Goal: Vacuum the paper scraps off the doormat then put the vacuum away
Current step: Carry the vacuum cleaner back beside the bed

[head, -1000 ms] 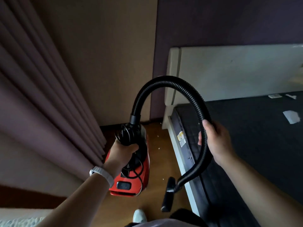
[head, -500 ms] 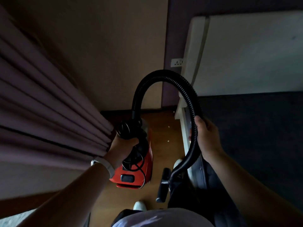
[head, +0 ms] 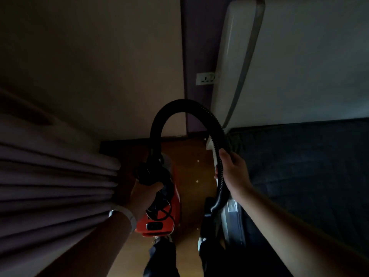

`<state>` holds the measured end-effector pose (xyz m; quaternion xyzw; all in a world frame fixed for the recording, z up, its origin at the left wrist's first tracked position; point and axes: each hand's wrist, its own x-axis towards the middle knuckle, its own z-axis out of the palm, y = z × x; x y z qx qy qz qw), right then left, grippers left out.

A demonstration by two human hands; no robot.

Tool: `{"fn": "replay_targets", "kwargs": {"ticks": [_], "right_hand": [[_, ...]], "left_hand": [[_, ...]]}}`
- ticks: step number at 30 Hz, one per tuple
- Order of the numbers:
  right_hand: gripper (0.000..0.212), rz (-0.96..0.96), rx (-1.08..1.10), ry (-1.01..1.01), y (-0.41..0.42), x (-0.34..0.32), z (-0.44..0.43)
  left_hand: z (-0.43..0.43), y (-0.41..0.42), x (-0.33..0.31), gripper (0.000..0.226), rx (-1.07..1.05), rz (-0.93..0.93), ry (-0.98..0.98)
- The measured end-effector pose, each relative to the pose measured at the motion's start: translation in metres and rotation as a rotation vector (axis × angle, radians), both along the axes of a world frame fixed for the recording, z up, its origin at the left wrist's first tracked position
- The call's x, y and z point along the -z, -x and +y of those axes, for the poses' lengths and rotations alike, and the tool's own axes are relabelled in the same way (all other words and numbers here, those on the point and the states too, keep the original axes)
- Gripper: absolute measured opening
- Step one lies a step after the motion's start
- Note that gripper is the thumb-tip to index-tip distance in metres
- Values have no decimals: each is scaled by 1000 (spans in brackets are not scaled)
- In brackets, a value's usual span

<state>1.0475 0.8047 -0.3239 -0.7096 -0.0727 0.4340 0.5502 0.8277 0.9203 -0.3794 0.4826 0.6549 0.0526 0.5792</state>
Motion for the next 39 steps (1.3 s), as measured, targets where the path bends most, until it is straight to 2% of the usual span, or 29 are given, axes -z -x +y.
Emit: {"fn": "replay_targets", "kwargs": {"ticks": [7,10,12,15,18,22,24,28,32,35,37,39], "right_hand": [[25,-189,-31,85,-25,67,48],[27,-266,-41,128,-33,103,71],[28,-317,-45,163,-41,126,82],[29,-416,-47,218,-56,161,97],[33,-472,-84,252,-73,200,112],[43,-436,-93,242,-93,249,121],[38,-435,-94,243,-101,271,120],[31,-415,-64,262,-108,313,116],[34,-362,-51,238,-104,348,118],[32,-312,-29,221,-100,371,114],[37,-276,-19,231,-100,387,107],[27,-273,9,246,-104,403,99]], "left_hand": [[40,-35,106,39,30,-5,99],[51,-48,168,80,8,12,145],[55,-52,221,97,-7,30,163],[62,-69,261,93,-23,27,164],[71,-81,296,75,3,5,197],[78,-93,348,93,65,33,205],[79,-101,370,95,76,26,215],[83,-116,409,79,115,13,215],[93,-131,439,79,66,-10,182],[94,-147,450,63,50,-35,155],[91,-161,456,62,62,-50,155],[89,-176,461,65,82,-59,155]]}}
